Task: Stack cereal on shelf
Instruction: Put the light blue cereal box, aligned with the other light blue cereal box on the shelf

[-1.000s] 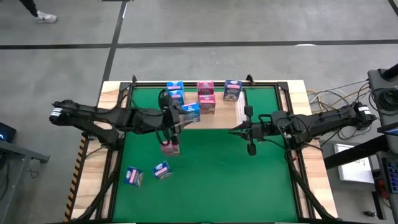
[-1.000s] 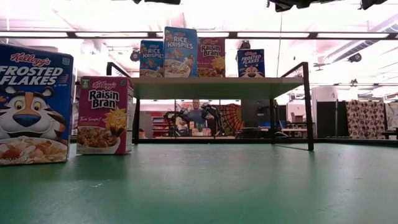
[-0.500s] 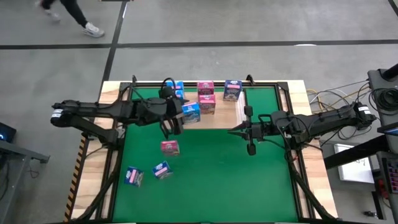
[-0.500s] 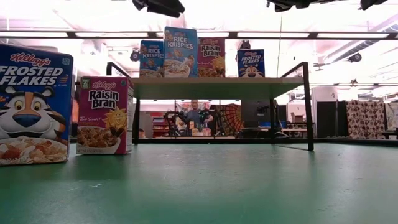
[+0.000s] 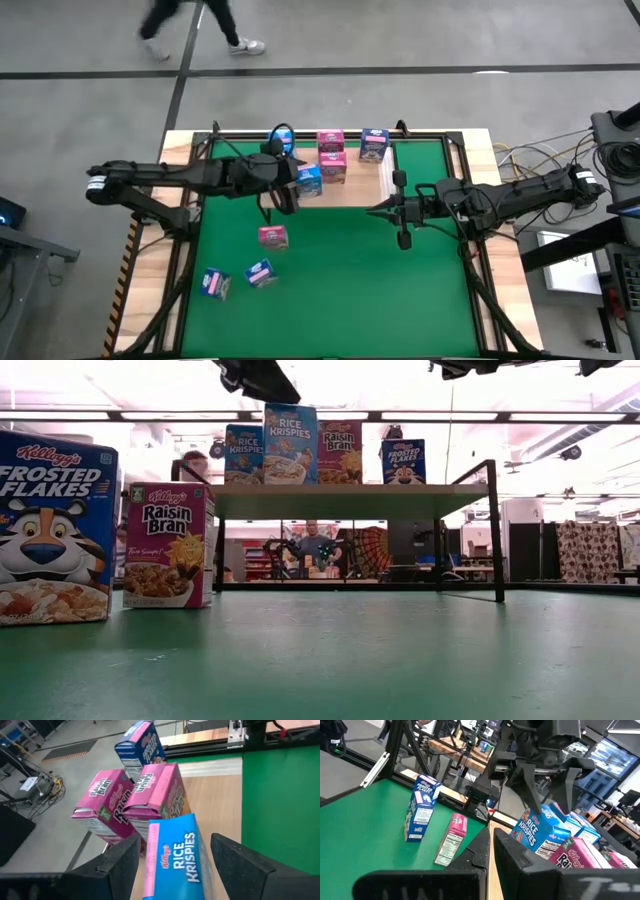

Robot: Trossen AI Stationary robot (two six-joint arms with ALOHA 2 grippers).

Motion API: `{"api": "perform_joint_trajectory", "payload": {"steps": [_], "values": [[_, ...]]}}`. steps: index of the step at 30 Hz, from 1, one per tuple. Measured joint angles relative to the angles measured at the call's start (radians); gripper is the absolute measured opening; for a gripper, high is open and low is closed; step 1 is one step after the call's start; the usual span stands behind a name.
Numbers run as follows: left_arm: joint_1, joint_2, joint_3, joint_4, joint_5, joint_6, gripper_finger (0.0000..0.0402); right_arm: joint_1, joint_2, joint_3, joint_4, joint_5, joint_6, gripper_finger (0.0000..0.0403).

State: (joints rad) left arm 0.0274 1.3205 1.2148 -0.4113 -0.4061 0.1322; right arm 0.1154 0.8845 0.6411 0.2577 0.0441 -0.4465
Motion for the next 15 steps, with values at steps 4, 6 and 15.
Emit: {"api": "perform_joint_trajectory", "payload": {"steps": [4, 6, 15], "values": [[0.013, -0.007, 0.0, 0.003, 0.008, -0.036, 0.0226, 0.0, 0.0, 0.0, -0.008, 0.0, -0.001, 0.0013], [0.021, -0.008, 0.0, 0.003, 0.031, -0.04, 0.0226, 0.0, 0.0, 0.0, -0.012, 0.0, -0.001, 0.0013], [0.037, 0.001, -0.004, -0.002, 0.058, -0.07, 0.0226, 0.0, 0.0, 0.0, -0.013, 0.0, -0.001, 0.0013]]}}
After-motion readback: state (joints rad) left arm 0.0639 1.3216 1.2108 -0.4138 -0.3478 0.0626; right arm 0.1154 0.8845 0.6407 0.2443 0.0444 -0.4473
